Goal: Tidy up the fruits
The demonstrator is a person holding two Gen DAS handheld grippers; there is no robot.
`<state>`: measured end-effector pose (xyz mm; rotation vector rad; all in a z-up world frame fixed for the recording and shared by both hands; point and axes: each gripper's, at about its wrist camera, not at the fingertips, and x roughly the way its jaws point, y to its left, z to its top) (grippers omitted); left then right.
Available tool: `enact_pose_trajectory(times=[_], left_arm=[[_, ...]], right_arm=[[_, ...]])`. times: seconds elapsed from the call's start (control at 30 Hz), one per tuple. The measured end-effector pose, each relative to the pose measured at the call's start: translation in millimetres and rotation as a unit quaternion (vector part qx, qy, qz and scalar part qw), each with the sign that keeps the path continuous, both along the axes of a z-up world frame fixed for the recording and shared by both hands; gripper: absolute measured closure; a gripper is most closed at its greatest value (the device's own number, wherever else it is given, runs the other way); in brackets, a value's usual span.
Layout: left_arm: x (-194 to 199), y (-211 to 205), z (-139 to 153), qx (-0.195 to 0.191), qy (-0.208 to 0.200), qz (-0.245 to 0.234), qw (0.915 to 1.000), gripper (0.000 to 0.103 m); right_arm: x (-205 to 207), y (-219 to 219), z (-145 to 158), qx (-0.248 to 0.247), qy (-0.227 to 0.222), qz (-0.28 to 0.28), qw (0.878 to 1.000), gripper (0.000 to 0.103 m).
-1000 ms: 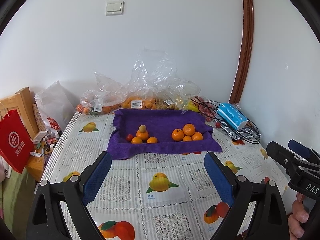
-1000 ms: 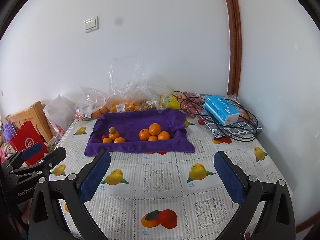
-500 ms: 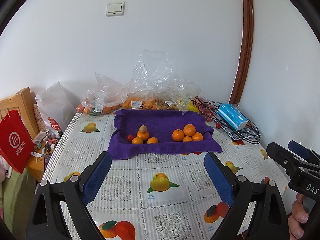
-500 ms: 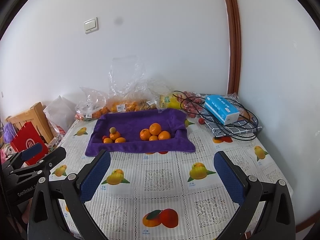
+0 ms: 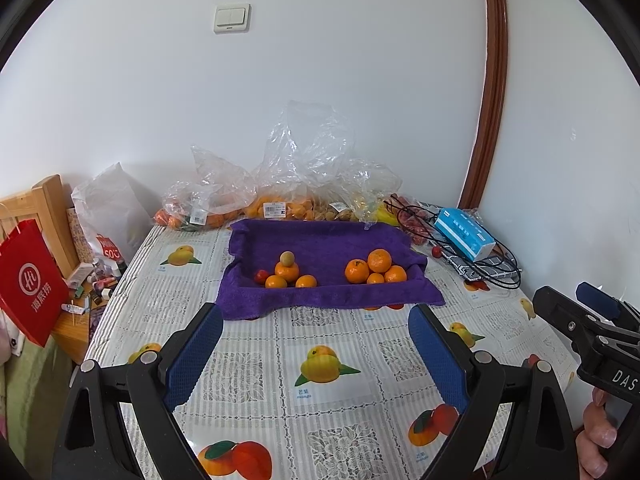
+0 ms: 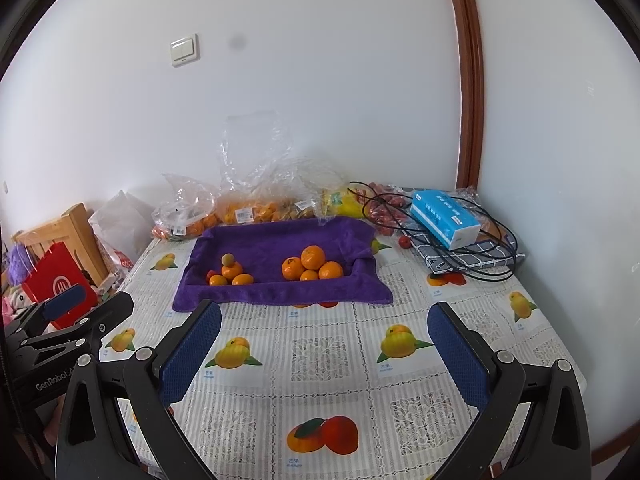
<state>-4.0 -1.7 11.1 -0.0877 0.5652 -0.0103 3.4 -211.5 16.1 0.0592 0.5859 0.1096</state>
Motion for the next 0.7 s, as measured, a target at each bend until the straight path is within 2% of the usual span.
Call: enact_pose_trajectory(times=[0.7], left_arm=[[-1.3,1.3,1.8,0.003,-0.003,0.002,1.0000,0.009]], right_arm=[[-4.1,2.0,2.3,0.002,-0.005,0.001,1.000,0.001]])
